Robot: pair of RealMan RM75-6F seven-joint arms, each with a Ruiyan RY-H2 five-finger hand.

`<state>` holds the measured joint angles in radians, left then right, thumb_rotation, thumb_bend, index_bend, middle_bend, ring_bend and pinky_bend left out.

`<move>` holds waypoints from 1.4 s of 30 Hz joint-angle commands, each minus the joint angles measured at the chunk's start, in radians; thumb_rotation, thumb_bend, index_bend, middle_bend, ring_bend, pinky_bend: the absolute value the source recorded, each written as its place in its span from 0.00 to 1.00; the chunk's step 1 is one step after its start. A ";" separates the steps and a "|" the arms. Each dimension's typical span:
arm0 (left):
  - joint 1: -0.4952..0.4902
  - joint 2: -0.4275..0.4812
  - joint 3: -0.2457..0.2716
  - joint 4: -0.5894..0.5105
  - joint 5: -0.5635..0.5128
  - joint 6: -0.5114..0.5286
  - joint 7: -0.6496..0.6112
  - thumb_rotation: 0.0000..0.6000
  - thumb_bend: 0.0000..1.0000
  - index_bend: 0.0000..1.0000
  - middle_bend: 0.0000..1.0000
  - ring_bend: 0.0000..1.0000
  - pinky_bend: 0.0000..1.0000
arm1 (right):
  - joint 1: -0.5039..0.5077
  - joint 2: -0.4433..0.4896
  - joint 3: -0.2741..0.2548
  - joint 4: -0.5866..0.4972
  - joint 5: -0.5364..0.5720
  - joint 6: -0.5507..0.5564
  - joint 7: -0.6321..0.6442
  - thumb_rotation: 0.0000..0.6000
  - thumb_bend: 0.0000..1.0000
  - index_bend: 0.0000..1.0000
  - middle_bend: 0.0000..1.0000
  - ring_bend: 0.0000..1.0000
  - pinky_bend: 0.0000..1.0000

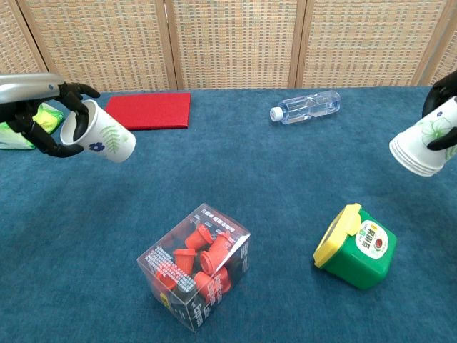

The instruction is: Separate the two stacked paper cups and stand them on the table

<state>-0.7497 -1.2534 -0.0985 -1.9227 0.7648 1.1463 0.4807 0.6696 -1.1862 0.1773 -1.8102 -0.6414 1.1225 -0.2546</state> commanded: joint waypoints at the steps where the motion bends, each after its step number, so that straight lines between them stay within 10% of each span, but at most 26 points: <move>1: 0.015 0.001 0.019 -0.001 0.018 -0.001 0.003 1.00 0.39 0.60 0.00 0.00 0.00 | -0.016 -0.021 -0.015 0.019 -0.020 0.011 -0.010 1.00 0.22 0.74 0.54 0.46 0.70; 8: 0.043 -0.010 0.061 0.018 0.061 -0.005 0.006 1.00 0.39 0.25 0.00 0.00 0.00 | -0.045 -0.052 -0.038 0.046 -0.060 0.036 -0.030 1.00 0.22 0.65 0.35 0.25 0.52; 13: 0.068 0.000 0.079 0.027 0.091 0.005 0.007 1.00 0.39 0.00 0.00 0.00 0.00 | -0.062 -0.064 -0.049 0.054 -0.087 0.037 -0.046 1.00 0.22 0.42 0.08 0.01 0.34; 22: 0.163 0.048 0.100 -0.017 0.250 0.118 -0.060 1.00 0.37 0.00 0.00 0.00 0.00 | -0.114 -0.054 -0.054 0.033 -0.181 0.069 -0.012 1.00 0.11 0.15 0.00 0.00 0.10; 42: 0.491 0.019 0.239 0.164 0.682 0.501 -0.080 1.00 0.37 0.00 0.00 0.00 0.00 | -0.353 -0.068 -0.194 0.099 -0.628 0.371 0.010 1.00 0.10 0.14 0.00 0.00 0.06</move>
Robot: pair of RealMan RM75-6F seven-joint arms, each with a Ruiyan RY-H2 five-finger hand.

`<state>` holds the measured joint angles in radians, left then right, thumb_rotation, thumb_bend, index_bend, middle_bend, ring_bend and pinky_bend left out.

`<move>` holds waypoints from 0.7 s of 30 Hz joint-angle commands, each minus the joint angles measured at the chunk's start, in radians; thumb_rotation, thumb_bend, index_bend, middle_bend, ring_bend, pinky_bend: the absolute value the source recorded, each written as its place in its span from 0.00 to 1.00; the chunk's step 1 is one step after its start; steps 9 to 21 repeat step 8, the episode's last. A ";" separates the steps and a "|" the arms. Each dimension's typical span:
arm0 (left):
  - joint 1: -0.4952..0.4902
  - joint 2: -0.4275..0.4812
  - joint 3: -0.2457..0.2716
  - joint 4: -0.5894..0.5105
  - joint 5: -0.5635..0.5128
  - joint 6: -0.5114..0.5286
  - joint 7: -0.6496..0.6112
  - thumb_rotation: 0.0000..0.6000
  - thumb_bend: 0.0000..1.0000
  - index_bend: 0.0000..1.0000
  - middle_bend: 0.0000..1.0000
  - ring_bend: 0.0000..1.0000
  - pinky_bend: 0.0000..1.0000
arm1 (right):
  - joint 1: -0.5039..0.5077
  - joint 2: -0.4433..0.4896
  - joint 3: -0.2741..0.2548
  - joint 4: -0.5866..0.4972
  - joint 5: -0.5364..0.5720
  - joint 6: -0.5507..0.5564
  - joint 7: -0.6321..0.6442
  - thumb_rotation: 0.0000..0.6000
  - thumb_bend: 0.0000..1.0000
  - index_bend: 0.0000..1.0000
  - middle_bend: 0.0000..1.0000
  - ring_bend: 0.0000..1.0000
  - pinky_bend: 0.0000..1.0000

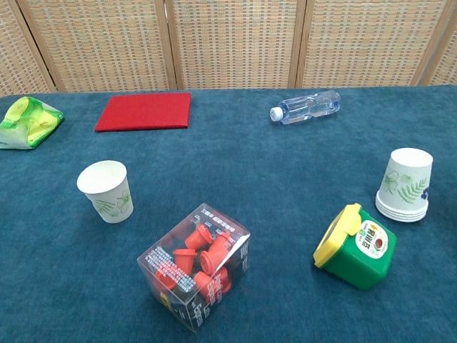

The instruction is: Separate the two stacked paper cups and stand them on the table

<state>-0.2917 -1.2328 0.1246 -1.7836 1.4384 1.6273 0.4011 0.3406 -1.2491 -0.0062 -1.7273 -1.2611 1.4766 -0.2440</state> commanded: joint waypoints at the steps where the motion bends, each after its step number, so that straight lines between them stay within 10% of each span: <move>1: 0.048 0.003 0.022 0.033 0.008 0.025 -0.004 1.00 0.37 0.00 0.00 0.00 0.00 | -0.034 -0.009 -0.012 0.024 -0.011 0.025 -0.005 1.00 0.10 0.14 0.00 0.00 0.06; 21: 0.110 0.012 0.000 0.108 0.001 0.042 -0.055 1.00 0.37 0.00 0.00 0.00 0.00 | -0.078 -0.034 0.001 0.078 -0.021 0.034 0.003 1.00 0.10 0.14 0.00 0.00 0.06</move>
